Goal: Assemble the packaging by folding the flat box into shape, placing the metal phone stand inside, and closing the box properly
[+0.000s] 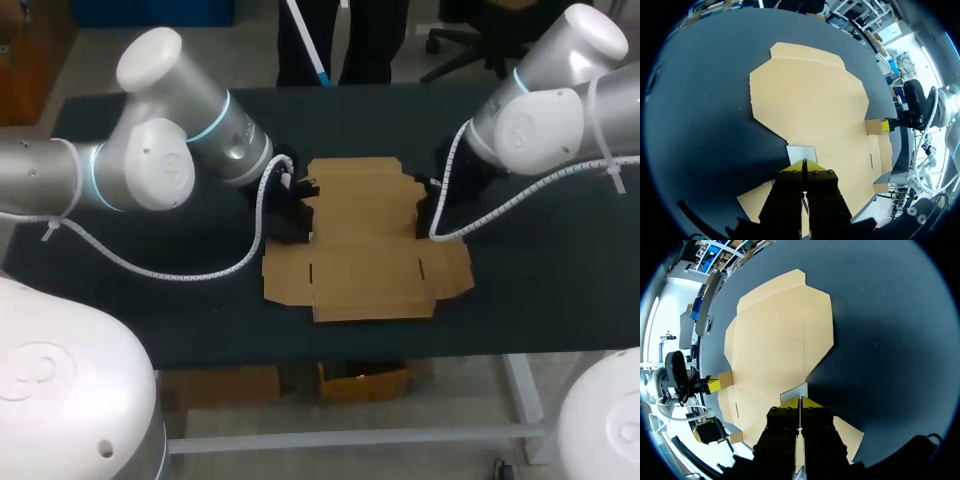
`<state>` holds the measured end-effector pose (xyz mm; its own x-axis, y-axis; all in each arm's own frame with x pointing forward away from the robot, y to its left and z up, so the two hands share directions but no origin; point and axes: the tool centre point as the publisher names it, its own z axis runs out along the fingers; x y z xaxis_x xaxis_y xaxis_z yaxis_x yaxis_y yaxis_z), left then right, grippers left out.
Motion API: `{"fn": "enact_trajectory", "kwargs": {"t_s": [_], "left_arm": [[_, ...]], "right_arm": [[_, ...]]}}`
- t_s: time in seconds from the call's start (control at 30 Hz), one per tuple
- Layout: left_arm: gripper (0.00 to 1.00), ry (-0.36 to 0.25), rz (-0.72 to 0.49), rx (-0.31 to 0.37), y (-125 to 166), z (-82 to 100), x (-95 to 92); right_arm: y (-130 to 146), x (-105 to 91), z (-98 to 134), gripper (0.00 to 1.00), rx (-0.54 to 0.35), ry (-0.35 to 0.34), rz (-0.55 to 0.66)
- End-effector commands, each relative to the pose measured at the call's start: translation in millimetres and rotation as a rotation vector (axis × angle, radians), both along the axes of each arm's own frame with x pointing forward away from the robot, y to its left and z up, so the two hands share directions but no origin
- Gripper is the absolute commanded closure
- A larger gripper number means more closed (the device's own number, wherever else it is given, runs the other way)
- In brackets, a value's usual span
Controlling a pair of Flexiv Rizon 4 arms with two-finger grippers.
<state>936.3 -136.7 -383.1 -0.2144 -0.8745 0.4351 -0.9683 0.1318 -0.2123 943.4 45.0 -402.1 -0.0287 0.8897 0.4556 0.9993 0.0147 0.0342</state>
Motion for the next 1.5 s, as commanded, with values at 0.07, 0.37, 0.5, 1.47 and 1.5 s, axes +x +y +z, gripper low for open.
{"fn": "enact_trajectory", "kwargs": {"t_s": [0.07,0.37,0.5,1.47,1.5], "left_arm": [[1.00,0.005,-0.004,0.010,-6,-2.4,2.4],[1.00,0.009,-0.016,0.015,-13,-6.8,4.5],[1.00,0.013,-0.019,0.018,-14,-8.2,3.8],[1.00,0.017,-0.008,0.065,-25,-17.4,4.9],[1.00,0.017,-0.008,0.066,-25,-17.6,5.2]], "right_arm": [[4,1.5,-2,1.00,-0.003,0.006,0.004],[9,-0.6,-4,1.00,-0.008,0.010,0.006],[12,-1.4,-3,1.00,-0.026,0.008,0.004],[21,-4.3,-8,1.00,-0.106,0.020,-0.010],[20,-3.8,-9,1.00,-0.105,0.022,-0.010]]}}
